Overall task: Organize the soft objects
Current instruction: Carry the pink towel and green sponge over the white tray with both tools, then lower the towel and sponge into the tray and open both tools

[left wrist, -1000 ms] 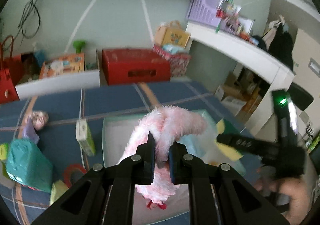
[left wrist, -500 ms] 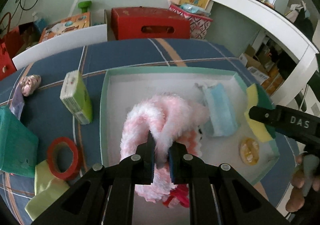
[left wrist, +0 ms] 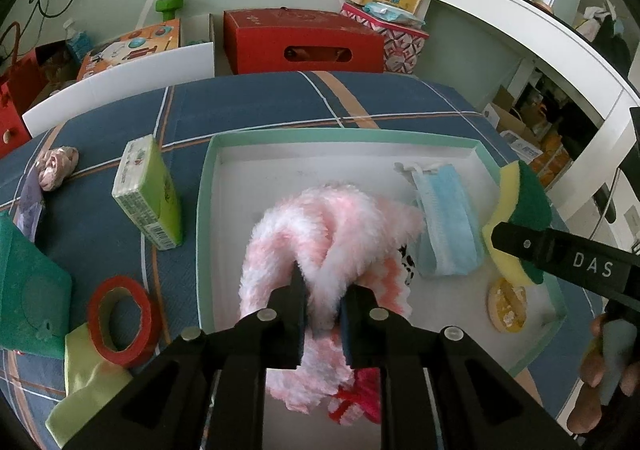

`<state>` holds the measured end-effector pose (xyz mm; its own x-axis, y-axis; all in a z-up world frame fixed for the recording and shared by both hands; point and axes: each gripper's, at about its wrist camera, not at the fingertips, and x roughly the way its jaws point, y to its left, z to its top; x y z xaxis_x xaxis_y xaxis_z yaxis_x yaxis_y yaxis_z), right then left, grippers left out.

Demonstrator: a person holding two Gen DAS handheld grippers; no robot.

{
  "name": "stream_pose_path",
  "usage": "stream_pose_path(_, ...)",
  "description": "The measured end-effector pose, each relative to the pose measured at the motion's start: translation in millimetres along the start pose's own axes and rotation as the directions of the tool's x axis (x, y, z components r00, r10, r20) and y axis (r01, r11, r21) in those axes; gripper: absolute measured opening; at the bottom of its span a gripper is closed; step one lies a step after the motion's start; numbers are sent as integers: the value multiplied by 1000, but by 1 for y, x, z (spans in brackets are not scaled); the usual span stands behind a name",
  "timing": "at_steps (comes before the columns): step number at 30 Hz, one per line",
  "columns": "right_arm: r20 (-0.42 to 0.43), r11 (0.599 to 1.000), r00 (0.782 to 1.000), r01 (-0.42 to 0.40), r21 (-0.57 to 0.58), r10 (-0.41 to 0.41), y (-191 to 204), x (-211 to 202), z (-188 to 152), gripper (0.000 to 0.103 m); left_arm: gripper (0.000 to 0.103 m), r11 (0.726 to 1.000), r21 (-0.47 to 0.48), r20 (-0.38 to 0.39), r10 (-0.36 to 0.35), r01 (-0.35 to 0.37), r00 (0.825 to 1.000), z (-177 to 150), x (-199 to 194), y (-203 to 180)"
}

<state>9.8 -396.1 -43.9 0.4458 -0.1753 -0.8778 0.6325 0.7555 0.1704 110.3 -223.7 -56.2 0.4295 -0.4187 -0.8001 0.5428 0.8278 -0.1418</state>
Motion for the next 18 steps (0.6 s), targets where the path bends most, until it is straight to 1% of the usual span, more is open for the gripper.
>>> stream_pose_path(1, -1, 1000, 1000, -1, -4, 1, 1, -1, 0, 76, 23, 1000, 0, -1, -2, 2, 1000, 1, -1, 0)
stream_pose_path(2, -1, 1000, 1000, -4, -8, 4, 2, -2, 0, 77, 30, 1000, 2, -2, -2, 2, 1000, 2, -2, -1)
stream_pose_path(3, -1, 1000, 1000, -5, -11, 5, 2, -3, 0, 77, 35, 1000, 5, -2, -1, 1, 1000, 3, -4, -2)
stream_pose_path(4, 1, 1000, 1000, -6, -15, 6, 3, -4, 1, 77, 44, 1000, 9, 2, -1, 1, 1000, 3, -6, -3)
stream_pose_path(5, 4, 1000, 1000, -6, -21, 6, 4, -7, 0, 78, 50, 1000, 12, 6, -3, 3, 1000, 4, -9, -5)
stream_pose_path(7, 12, 1000, 1000, -5, -29, 5, 6, -10, 1, 80, 53, 1000, 15, 12, -4, 4, 1000, 5, -14, -6)
stream_pose_path(8, 17, 999, 1000, -3, -32, 4, 7, -13, 1, 84, 55, 1000, 17, 14, -5, 5, 1000, 6, -16, -7)
stream_pose_path(9, 24, 999, 1000, -3, -34, 3, 7, -15, 1, 86, 56, 1000, 19, 15, -3, 2, 1000, 7, -19, -7)
stream_pose_path(11, 36, 999, 999, -4, -35, 6, 8, -20, 2, 86, 62, 1000, 21, 21, 13, -13, 1000, 9, -25, -8)
stream_pose_path(13, 45, 999, 999, -8, -32, 9, 8, -24, 2, 86, 65, 999, 26, 29, 29, -30, 999, 11, -32, -7)
stream_pose_path(17, 55, 999, 998, -9, -32, 11, 9, -30, 3, 86, 75, 998, 25, 46, 62, -63, 997, 15, -46, -3)
stream_pose_path(18, 55, 999, 998, -10, -33, 12, 9, -31, 3, 86, 75, 997, 23, 48, 67, -68, 997, 16, -48, -2)
